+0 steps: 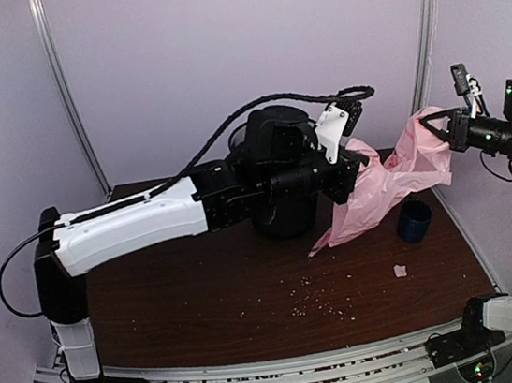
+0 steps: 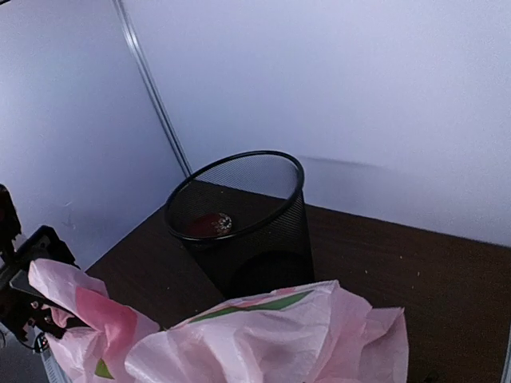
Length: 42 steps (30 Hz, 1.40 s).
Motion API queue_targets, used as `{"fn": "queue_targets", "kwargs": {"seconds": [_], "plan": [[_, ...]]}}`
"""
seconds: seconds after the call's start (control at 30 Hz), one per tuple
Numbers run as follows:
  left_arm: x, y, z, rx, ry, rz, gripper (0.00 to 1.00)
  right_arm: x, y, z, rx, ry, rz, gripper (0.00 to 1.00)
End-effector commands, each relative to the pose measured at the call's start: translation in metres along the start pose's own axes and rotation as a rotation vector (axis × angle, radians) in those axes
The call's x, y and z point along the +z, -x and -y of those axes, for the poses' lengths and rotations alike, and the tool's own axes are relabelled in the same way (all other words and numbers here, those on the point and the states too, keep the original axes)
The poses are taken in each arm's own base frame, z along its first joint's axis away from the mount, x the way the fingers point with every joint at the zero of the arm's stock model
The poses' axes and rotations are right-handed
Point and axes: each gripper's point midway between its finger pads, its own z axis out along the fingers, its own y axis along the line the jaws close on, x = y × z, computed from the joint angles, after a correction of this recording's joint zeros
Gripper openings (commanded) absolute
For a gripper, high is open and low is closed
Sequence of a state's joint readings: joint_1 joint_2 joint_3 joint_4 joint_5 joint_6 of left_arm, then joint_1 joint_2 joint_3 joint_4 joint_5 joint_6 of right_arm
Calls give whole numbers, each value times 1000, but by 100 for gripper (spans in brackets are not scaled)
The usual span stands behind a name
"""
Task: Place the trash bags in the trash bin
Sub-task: Shake the trash bag.
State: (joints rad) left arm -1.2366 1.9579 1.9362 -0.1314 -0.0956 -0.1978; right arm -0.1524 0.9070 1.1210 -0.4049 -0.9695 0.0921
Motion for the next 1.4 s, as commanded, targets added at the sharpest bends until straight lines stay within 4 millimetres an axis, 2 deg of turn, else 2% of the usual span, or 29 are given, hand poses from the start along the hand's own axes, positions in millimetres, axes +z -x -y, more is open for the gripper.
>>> {"fn": "queue_targets", "kwargs": {"seconds": [0.0,0.07,0.1,0.13,0.17,0.23,0.3,0.33,0.37,0.4,0.47,0.53,0.57,0.6,0.63,0.67,0.7,0.73,0.77,0.8,0.83,0.87,0.9,0.93,1.0,1.07,1.13,1.2,1.37], "plan": [[36,-44,-30,-133,-98,-150,0,37,-50,70,215,-146,-96,0],[52,-38,-38,-100,-109,-128,0,48,-44,86,206,-161,-88,0],[56,-23,-42,-77,-104,-91,0,51,-32,92,187,-173,-71,0],[57,-6,-47,-54,-85,-50,0,53,-11,95,156,-184,-40,0],[54,19,-52,-29,-65,11,0,53,13,95,124,-193,-3,0],[35,77,-53,15,-43,158,0,41,80,77,32,-185,108,0],[-6,150,-42,51,-79,365,0,12,157,36,-97,-157,251,0],[-31,179,-31,72,-107,454,0,-7,191,10,-175,-142,327,0],[-62,210,-17,116,-125,550,0,-33,224,-24,-277,-121,414,0],[-91,233,1,181,-142,633,0,-60,248,-62,-386,-95,499,0],[-150,257,52,364,-180,776,0,-118,272,-137,-634,-51,673,0],[-188,248,96,554,-151,865,0,-144,261,-185,-793,10,652,0],[-201,240,106,611,-118,894,0,-148,250,-200,-833,61,617,0],[-198,221,107,629,-93,870,0,-140,230,-199,-817,113,558,0],[-186,198,98,620,-63,803,0,-128,202,-191,-783,161,485,0],[-158,162,85,605,-35,688,0,-110,165,-171,-733,186,397,0],[-125,110,72,593,-26,546,0,-89,122,-145,-689,179,296,0],[-97,54,62,568,-24,409,0,-69,67,-112,-645,142,174,0],[-77,-8,59,549,-45,275,0,-56,12,-81,-656,87,56,0],[-67,-61,65,523,-89,164,0,-48,-47,-55,-660,46,-85,0],[-66,-106,73,497,-133,75,0,-49,-95,-40,-705,32,-201,0],[-70,-135,83,479,-160,17,0,-53,-127,-32,-727,17,-286,0],[-75,-149,90,461,-160,-9,0,-59,-147,-30,-730,11,-337,0],[-81,-152,97,452,-167,-16,0,-63,-155,-32,-730,9,-357,0],[-89,-139,104,441,-159,-5,0,-68,-151,-44,-705,30,-338,0],[-93,-115,105,419,-153,28,0,-68,-135,-60,-670,72,-275,0],[-93,-97,100,398,-110,50,0,-65,-116,-64,-625,70,-212,0],[-88,-80,88,362,-21,59,0,-60,-94,-60,-534,34,-136,0],[-74,-62,75,301,92,20,0,-47,-63,-37,-353,-59,-43,0]]}}
